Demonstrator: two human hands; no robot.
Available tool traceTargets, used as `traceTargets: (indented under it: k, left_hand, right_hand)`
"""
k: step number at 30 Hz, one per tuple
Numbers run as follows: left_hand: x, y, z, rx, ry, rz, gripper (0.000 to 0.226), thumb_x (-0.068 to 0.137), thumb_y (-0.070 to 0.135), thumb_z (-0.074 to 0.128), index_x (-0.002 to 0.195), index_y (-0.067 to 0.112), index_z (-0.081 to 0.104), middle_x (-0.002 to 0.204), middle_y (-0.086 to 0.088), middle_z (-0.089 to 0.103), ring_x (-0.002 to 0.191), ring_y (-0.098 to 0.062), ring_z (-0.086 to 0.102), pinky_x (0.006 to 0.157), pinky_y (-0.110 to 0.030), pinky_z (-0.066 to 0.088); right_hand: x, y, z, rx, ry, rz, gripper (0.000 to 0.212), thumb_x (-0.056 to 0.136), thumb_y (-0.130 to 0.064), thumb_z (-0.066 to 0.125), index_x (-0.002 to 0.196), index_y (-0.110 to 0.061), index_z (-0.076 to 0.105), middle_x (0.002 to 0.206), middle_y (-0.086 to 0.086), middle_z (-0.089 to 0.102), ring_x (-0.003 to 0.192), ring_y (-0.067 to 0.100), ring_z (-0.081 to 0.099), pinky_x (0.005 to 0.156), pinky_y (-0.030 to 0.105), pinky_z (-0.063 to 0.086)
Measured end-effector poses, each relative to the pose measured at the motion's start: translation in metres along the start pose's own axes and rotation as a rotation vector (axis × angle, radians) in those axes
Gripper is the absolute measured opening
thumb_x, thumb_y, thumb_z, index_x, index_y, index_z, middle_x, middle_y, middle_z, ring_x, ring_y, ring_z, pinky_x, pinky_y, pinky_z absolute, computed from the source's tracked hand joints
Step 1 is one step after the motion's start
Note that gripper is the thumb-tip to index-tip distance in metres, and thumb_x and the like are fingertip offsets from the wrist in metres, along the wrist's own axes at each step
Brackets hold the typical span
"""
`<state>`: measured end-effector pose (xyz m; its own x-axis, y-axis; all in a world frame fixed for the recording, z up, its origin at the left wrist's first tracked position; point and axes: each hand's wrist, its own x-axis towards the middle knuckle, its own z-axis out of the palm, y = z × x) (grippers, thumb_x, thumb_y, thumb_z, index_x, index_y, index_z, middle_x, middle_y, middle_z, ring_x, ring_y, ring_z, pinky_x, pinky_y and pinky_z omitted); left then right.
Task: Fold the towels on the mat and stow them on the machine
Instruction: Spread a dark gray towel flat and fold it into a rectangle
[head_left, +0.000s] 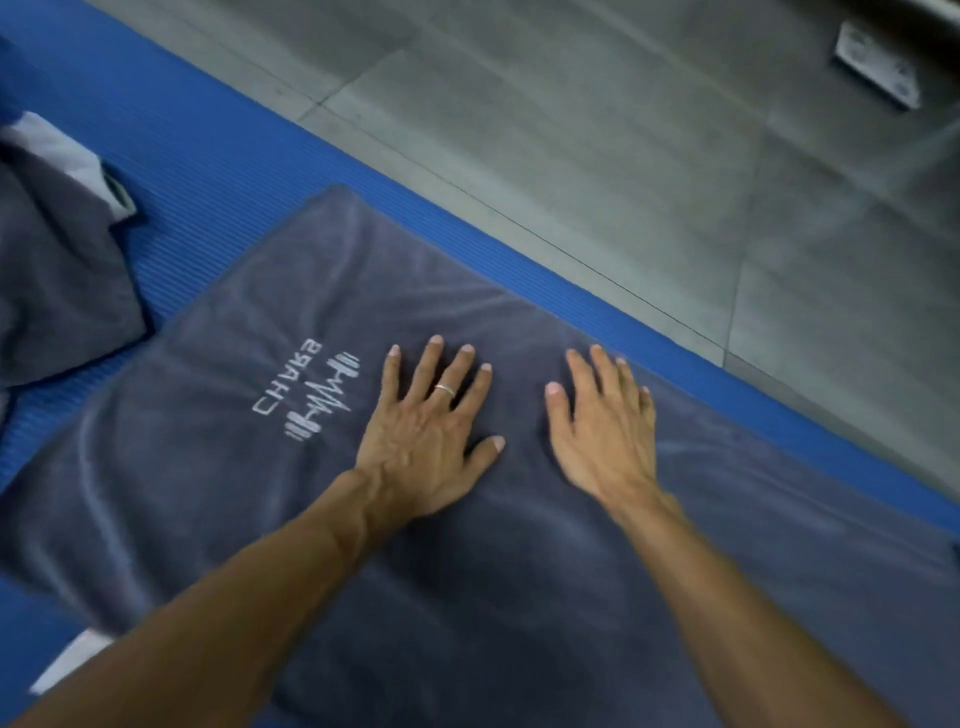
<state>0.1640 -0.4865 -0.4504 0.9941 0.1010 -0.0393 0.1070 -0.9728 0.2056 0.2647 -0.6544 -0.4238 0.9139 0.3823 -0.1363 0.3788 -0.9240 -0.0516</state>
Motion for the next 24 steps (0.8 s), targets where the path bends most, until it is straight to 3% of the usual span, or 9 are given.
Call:
traceTargets:
  k: [3,6,9,11,13,16,20,24]
  left_hand:
    - [0.006,0.009,0.002,0.029,0.011,-0.021,0.077,0.084,0.059,0.031,0.145,0.013,0.04,0.153,-0.011,0.035,0.145,-0.037,0.019,0.115,-0.063,0.006]
    - [0.024,0.027,-0.004,-0.005,0.048,0.058,0.072,0.083,0.049,0.031,0.142,0.009,0.043,0.152,-0.012,0.037,0.145,-0.037,0.02,0.115,-0.06,0.011]
    - [0.05,0.064,0.004,-0.039,-0.03,0.129,0.071,0.092,0.053,0.021,0.153,0.017,0.022,0.161,-0.006,0.016,0.149,-0.032,0.003,0.117,-0.059,0.001]
    - [0.061,0.081,0.014,0.02,-0.075,0.149,0.074,0.092,0.063,0.017,0.154,0.024,0.008,0.163,-0.003,0.003,0.148,-0.032,-0.008,0.115,-0.061,-0.007]
    - [0.066,0.085,0.02,0.065,-0.054,0.146,0.079,0.087,0.07,0.014,0.154,0.028,0.005,0.163,-0.002,0.001,0.148,-0.032,-0.009,0.115,-0.061,-0.007]
    - [0.065,0.083,0.021,0.079,-0.034,0.133,0.082,0.085,0.073,0.016,0.154,0.03,0.008,0.162,-0.002,0.005,0.148,-0.032,-0.005,0.116,-0.061,-0.003]
    - [0.064,0.086,0.015,0.091,-0.056,0.115,0.082,0.086,0.072,0.019,0.154,0.026,0.011,0.162,-0.006,0.007,0.148,-0.032,-0.004,0.115,-0.061,-0.003]
    - [0.036,0.119,0.01,-0.088,0.109,0.202,0.069,0.094,0.053,0.031,0.147,0.01,0.034,0.156,-0.014,0.027,0.146,-0.035,0.015,0.116,-0.061,0.005]
  right_hand:
    - [0.024,0.058,-0.005,-0.002,-0.198,0.071,0.06,0.101,-0.054,0.016,0.155,-0.033,0.001,0.163,-0.006,-0.009,0.15,0.017,-0.01,0.121,0.05,-0.001]
    - [0.023,0.072,-0.014,0.08,-0.014,0.005,0.056,0.103,-0.044,0.025,0.155,-0.024,0.018,0.164,0.003,0.005,0.151,0.021,0.002,0.121,0.046,0.007]
    - [-0.025,0.079,-0.005,0.04,0.072,-0.082,0.056,0.099,-0.046,0.024,0.148,-0.02,0.037,0.159,0.006,0.025,0.147,0.027,0.021,0.114,0.048,0.023]
    - [-0.037,0.11,0.002,-0.049,-0.022,-0.031,0.061,0.097,-0.051,0.017,0.15,-0.026,0.032,0.161,0.003,0.022,0.148,0.024,0.018,0.114,0.048,0.023]
    - [-0.023,0.151,0.004,-0.033,-0.098,0.155,0.057,0.101,-0.05,0.016,0.155,-0.031,0.015,0.164,-0.002,0.005,0.151,0.018,0.003,0.119,0.049,0.012]
    - [-0.01,0.179,-0.006,-0.022,-0.145,0.289,0.059,0.102,-0.048,0.018,0.156,-0.027,0.005,0.164,-0.001,-0.005,0.15,0.019,-0.005,0.121,0.047,0.002]
    - [-0.068,0.149,-0.002,0.045,-0.009,0.193,0.06,0.101,-0.047,0.023,0.155,-0.02,0.02,0.164,0.004,0.004,0.151,0.022,0.001,0.121,0.045,0.005]
    - [-0.159,0.122,0.02,0.118,-0.037,0.158,0.065,0.095,-0.05,0.018,0.151,-0.018,0.031,0.162,0.004,0.016,0.15,0.025,0.011,0.118,0.048,0.012]
